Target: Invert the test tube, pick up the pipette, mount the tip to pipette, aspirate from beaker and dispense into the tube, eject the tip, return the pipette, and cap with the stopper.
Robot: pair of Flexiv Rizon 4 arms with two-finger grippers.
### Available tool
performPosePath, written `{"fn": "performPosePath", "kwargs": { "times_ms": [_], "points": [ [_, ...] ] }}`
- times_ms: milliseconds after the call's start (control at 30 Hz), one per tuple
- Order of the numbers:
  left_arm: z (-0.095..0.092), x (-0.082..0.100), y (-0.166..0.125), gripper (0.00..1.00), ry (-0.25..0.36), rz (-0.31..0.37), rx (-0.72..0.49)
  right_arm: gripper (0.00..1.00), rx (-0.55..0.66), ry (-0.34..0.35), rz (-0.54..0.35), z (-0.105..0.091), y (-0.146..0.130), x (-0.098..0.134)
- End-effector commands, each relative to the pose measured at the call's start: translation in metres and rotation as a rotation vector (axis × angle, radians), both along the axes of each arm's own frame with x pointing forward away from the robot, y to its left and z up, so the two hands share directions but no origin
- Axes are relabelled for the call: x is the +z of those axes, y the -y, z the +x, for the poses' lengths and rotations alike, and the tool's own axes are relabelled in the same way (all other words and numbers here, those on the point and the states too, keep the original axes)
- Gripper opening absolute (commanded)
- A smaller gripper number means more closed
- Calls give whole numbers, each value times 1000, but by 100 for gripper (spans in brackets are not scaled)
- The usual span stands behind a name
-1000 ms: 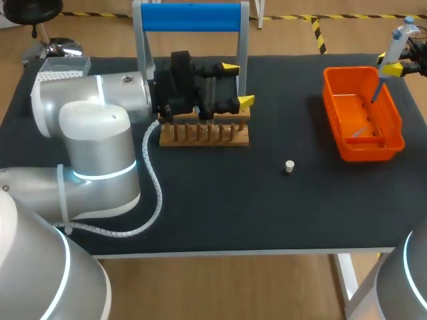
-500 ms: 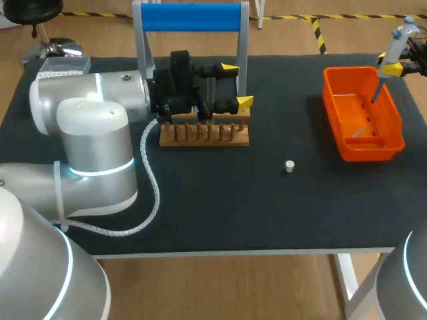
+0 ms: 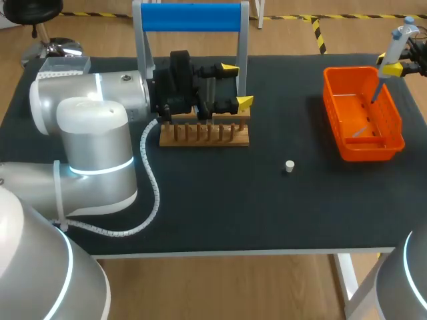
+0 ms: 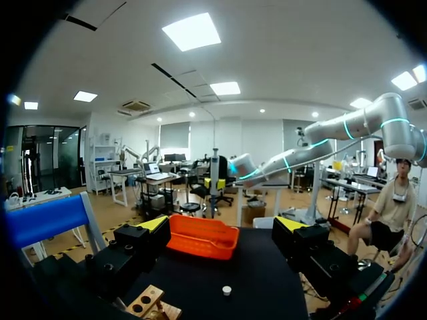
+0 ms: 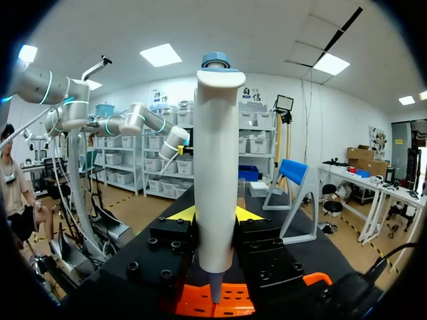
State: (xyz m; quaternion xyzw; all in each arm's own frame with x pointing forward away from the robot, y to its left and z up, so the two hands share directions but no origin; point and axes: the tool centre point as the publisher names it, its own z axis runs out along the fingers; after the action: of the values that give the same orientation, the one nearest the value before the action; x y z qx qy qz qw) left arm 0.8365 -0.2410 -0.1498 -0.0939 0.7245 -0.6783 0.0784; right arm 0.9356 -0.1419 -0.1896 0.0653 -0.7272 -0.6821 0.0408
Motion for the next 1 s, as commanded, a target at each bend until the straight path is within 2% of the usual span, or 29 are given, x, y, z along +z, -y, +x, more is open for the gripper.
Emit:
{"fn": "performPosePath", "kwargs": {
  "times_ms": [33,200,400,1000],
  "points": [
    [0,-1,2,100,1,-1,4,0,-29,-1,-8,-22,-22,7],
    [0,-1,2,100,1,-1,4,0,-74,-13,-36,-44,-51,11],
    [0,-1,2,100,1,-1,4,0,-123,-15,-44,-61,-87,17],
    [0,-1,2,100,1,-1,4,0,-61,-44,-17,-76,-194,-2]
  ]
}}
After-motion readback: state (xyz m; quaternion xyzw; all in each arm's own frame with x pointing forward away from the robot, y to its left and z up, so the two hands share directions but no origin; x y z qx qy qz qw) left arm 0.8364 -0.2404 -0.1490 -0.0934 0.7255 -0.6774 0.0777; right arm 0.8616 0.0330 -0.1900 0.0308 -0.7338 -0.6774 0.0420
